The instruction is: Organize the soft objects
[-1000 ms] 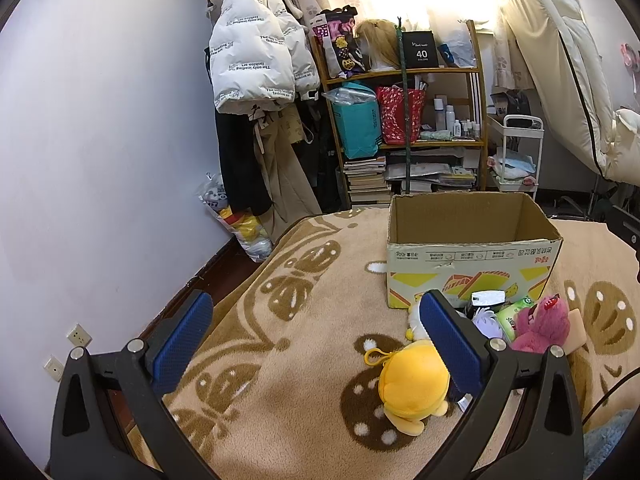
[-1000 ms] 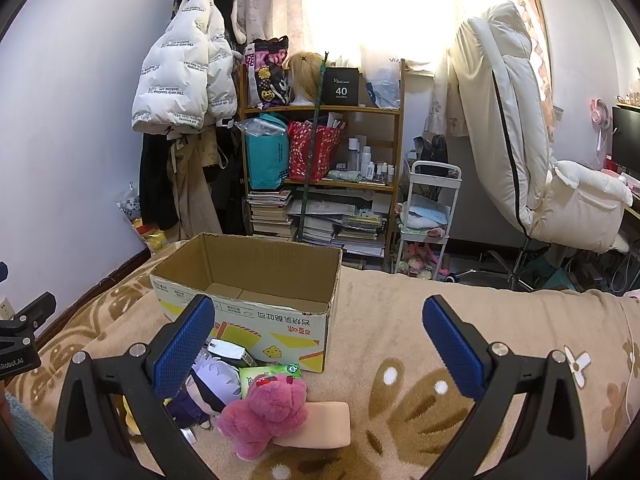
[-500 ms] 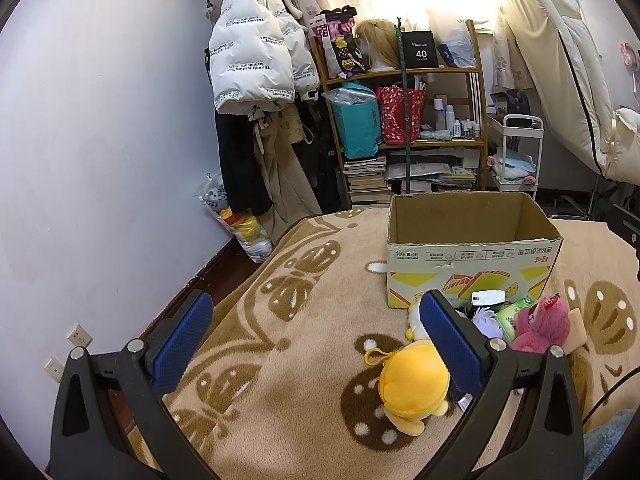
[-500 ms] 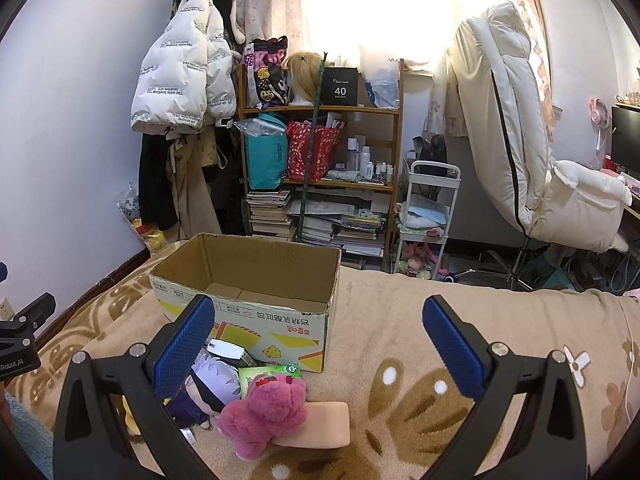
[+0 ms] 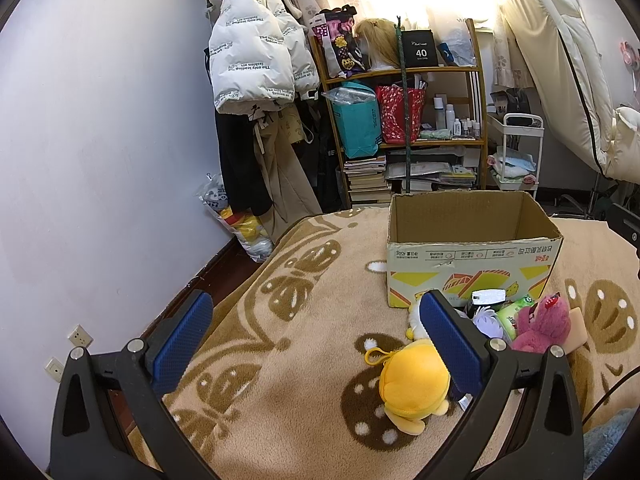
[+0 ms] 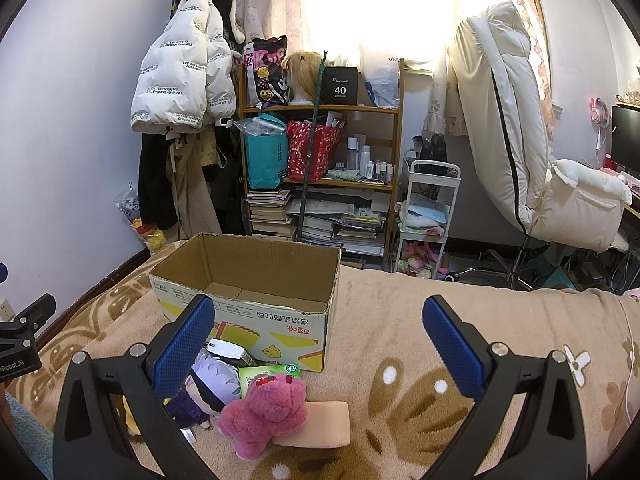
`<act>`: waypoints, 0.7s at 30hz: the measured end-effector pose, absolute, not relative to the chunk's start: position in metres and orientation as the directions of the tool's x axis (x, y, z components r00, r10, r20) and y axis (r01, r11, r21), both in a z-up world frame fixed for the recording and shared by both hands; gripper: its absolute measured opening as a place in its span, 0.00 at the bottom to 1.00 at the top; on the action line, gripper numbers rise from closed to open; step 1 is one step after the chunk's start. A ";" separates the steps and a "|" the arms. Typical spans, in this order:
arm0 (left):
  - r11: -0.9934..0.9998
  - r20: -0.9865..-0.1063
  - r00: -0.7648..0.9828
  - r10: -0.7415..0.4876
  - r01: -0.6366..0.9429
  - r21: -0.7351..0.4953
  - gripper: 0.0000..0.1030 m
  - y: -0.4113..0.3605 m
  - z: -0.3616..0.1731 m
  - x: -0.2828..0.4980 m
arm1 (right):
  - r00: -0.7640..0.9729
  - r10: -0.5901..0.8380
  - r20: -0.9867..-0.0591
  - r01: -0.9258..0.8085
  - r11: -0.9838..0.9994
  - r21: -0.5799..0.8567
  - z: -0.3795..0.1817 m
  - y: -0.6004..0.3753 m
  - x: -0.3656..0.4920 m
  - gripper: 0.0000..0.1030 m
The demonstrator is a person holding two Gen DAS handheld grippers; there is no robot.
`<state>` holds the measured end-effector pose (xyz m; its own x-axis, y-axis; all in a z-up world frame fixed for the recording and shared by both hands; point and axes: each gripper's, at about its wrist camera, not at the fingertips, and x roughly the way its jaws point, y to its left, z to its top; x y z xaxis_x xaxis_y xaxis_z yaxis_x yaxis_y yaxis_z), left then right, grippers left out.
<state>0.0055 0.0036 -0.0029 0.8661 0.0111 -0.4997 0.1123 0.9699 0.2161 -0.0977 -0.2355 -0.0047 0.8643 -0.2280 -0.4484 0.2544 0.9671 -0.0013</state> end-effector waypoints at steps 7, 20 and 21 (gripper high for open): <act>0.970 -0.499 0.866 0.012 0.111 0.217 0.99 0.003 -0.003 0.006 | 0.866 -0.231 -0.443 0.254 0.967 -0.006 -0.004 -0.235 -0.097 1.00; 0.969 -0.500 0.866 0.015 0.112 0.222 0.99 0.004 -0.004 0.004 | 0.869 -0.229 -0.440 0.251 0.968 -0.008 -0.002 -0.237 -0.098 1.00; 0.968 -0.500 0.866 0.015 0.113 0.223 0.99 0.004 -0.006 0.004 | 0.868 -0.229 -0.440 0.251 0.968 -0.008 -0.002 -0.237 -0.097 1.00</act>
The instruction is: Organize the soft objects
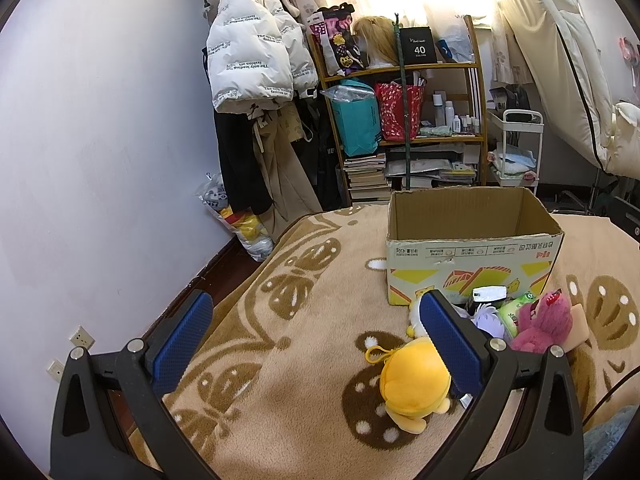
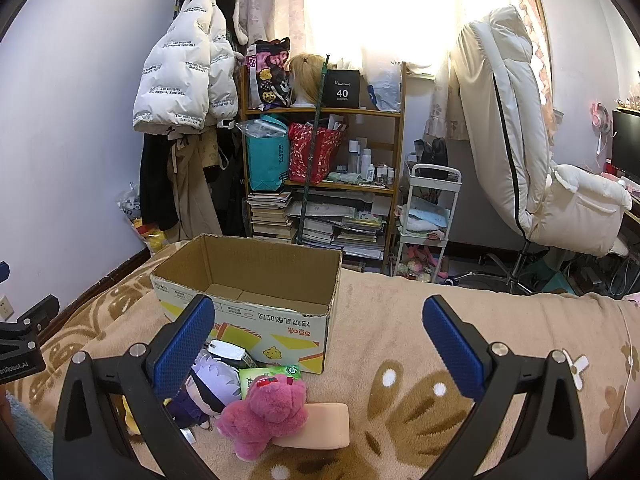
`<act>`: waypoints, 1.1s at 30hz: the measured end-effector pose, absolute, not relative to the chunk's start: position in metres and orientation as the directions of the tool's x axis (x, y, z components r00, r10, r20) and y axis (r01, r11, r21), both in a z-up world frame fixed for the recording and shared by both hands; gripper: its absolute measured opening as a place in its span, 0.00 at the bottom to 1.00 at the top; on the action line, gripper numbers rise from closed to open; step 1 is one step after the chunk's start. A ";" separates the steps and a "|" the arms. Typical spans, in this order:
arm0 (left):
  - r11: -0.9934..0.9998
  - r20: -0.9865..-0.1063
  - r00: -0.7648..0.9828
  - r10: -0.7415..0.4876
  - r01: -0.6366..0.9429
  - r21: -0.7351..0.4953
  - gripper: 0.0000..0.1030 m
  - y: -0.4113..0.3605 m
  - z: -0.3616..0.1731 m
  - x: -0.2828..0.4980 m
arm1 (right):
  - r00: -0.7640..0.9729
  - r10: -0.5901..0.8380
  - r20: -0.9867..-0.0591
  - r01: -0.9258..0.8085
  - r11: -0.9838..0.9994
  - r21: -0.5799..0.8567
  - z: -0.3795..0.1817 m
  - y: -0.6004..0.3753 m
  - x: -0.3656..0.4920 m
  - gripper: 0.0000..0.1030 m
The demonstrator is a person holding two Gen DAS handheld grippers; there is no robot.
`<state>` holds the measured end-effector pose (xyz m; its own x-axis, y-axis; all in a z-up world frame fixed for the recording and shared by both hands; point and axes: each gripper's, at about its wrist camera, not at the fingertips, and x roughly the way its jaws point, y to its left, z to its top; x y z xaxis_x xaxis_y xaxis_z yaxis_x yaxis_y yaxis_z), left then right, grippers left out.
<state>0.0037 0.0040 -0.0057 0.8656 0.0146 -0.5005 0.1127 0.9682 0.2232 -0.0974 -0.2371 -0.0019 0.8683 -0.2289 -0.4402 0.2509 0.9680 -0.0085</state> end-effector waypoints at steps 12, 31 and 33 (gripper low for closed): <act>0.967 -0.523 0.852 0.011 0.124 0.222 0.99 0.005 -0.010 0.005 | 0.869 -0.226 -0.440 0.247 0.969 -0.011 -0.004 -0.235 -0.097 1.00; 0.969 -0.673 0.739 0.003 0.165 0.186 0.99 -0.017 -0.033 0.049 | 0.827 -0.175 -0.534 0.205 0.979 -0.003 -0.029 -0.223 -0.063 1.00; 0.967 -0.690 0.724 0.003 0.175 0.188 0.99 -0.021 -0.037 0.053 | 0.816 -0.165 -0.554 0.201 0.980 0.005 -0.033 -0.223 -0.059 1.00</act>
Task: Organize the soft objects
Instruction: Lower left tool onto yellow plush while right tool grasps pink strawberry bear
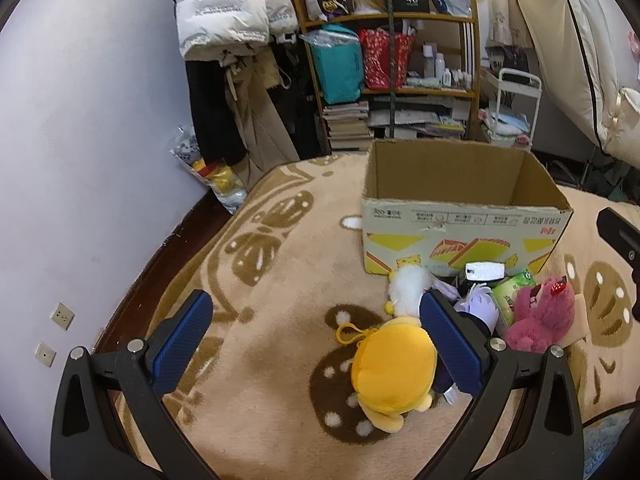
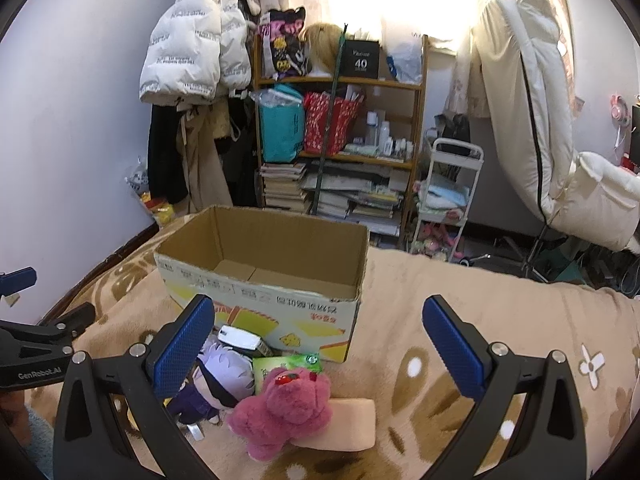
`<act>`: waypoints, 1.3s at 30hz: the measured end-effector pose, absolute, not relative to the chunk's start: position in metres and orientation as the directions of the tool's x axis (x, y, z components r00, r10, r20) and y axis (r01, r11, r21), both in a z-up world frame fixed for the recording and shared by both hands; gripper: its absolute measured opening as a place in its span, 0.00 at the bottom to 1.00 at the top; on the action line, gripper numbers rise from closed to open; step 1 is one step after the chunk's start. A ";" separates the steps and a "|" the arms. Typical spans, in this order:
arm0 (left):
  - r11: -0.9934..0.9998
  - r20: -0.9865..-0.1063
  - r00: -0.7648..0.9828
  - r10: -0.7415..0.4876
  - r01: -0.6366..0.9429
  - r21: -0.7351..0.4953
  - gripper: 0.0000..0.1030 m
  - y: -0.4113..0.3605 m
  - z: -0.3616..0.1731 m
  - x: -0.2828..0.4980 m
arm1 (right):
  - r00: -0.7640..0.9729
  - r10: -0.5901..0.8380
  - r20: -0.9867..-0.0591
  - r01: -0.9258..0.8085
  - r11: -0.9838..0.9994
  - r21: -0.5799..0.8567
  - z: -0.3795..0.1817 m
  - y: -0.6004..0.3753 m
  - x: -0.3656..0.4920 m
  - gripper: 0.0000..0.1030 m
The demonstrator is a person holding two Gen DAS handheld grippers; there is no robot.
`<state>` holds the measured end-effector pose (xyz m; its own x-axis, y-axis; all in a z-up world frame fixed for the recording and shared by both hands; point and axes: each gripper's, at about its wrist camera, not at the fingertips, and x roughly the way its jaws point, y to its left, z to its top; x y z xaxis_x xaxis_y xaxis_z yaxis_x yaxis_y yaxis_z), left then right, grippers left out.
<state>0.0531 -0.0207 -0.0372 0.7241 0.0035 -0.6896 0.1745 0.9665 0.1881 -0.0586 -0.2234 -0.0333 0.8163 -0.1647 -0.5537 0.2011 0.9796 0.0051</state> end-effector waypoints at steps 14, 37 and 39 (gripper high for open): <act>0.944 -0.804 0.594 -0.011 0.271 0.188 0.99 -0.047 -0.075 0.075 | 0.703 -0.096 -0.705 0.145 0.989 0.011 -0.071 -0.225 -0.025 1.00; 0.930 -0.936 0.352 0.022 0.337 0.148 0.99 -0.055 -0.139 0.091 | 0.567 0.018 -0.823 0.168 0.976 0.137 -0.115 -0.240 -0.005 1.00; 0.936 -0.940 0.340 0.011 0.326 0.129 0.99 -0.051 -0.141 0.094 | 0.561 0.022 -0.828 0.169 0.976 0.140 -0.116 -0.240 -0.005 1.00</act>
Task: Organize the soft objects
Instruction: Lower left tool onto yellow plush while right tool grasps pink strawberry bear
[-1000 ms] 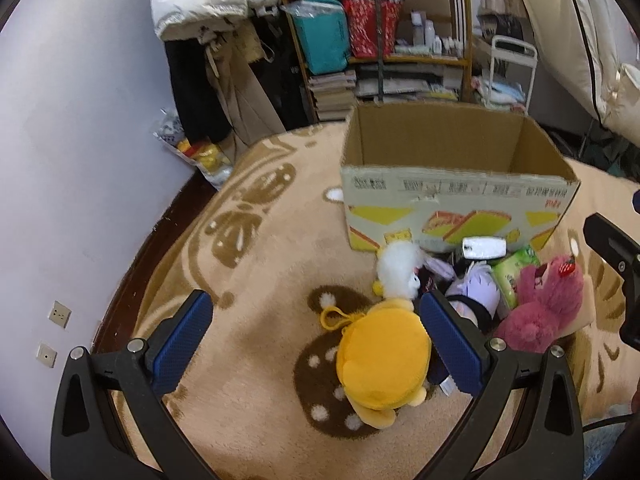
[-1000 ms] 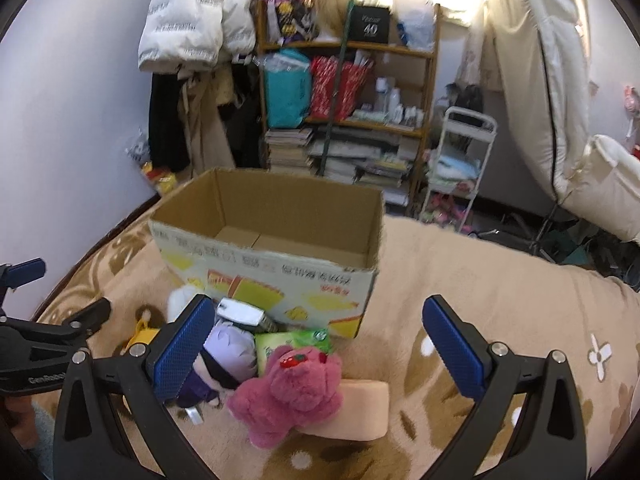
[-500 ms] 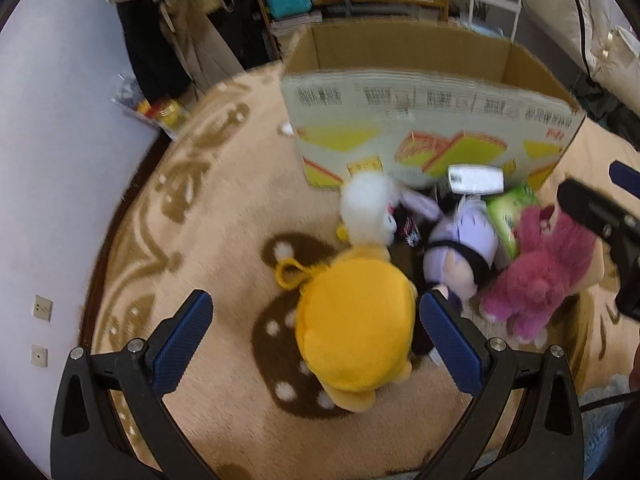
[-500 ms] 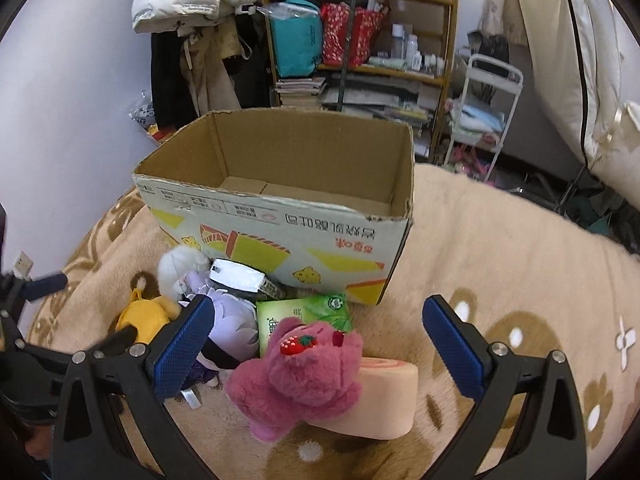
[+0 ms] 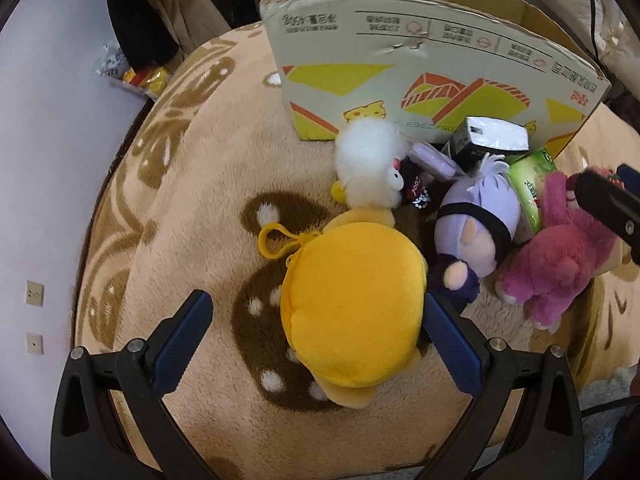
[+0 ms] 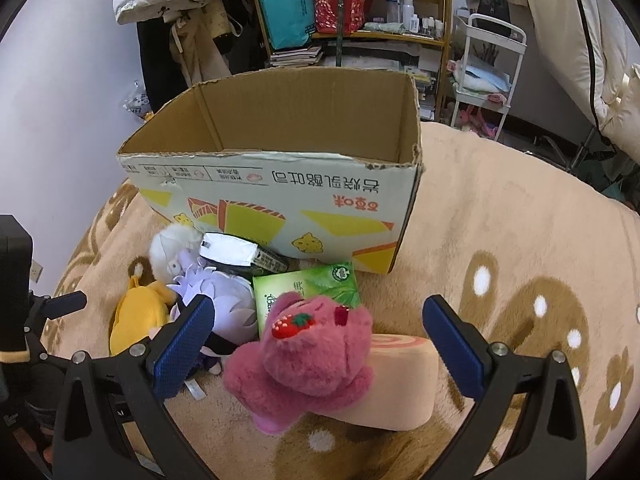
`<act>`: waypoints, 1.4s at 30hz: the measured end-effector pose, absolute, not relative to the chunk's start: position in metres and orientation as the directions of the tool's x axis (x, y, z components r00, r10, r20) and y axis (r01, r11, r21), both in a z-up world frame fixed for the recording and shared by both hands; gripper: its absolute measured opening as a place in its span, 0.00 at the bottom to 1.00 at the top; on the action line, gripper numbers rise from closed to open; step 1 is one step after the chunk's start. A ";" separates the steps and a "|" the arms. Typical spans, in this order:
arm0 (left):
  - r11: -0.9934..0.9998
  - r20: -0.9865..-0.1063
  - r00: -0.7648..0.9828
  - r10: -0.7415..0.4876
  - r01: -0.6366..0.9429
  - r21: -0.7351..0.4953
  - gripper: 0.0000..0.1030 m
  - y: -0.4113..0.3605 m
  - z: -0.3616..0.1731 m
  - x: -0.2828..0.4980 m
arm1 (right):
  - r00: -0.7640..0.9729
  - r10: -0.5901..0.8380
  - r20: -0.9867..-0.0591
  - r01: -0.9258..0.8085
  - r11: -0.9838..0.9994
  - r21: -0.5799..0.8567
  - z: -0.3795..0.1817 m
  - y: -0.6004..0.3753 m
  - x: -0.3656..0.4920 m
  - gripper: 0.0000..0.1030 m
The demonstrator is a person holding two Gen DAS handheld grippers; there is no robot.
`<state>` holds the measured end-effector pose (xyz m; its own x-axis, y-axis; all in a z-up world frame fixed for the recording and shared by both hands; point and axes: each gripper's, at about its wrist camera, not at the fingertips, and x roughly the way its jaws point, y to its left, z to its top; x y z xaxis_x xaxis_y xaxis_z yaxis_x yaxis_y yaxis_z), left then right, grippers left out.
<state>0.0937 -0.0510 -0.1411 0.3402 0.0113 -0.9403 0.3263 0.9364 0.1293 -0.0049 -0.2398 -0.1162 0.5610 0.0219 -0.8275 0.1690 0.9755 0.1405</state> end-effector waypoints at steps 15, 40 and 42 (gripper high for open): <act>0.942 -0.948 0.309 -0.072 0.333 0.037 0.82 -0.048 -0.142 0.091 | 0.526 0.066 -0.848 0.097 0.986 0.137 -0.122 -0.227 -0.006 0.72; 0.946 -0.965 0.246 -0.092 0.323 -0.008 0.82 -0.048 -0.160 0.099 | 0.510 0.088 -0.856 0.096 0.983 0.158 -0.125 -0.228 -0.008 0.49; 0.946 -0.966 0.217 -0.138 0.318 -0.064 0.72 -0.046 -0.164 0.101 | 0.510 0.087 -0.856 0.095 0.983 0.157 -0.125 -0.228 -0.008 0.49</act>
<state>0.1007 -0.0458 -0.1641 0.2172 -0.1380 -0.9663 0.3184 0.9458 -0.0635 -0.0076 -0.2282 -0.1249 0.5101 0.0871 -0.8557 0.0951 0.9831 0.1568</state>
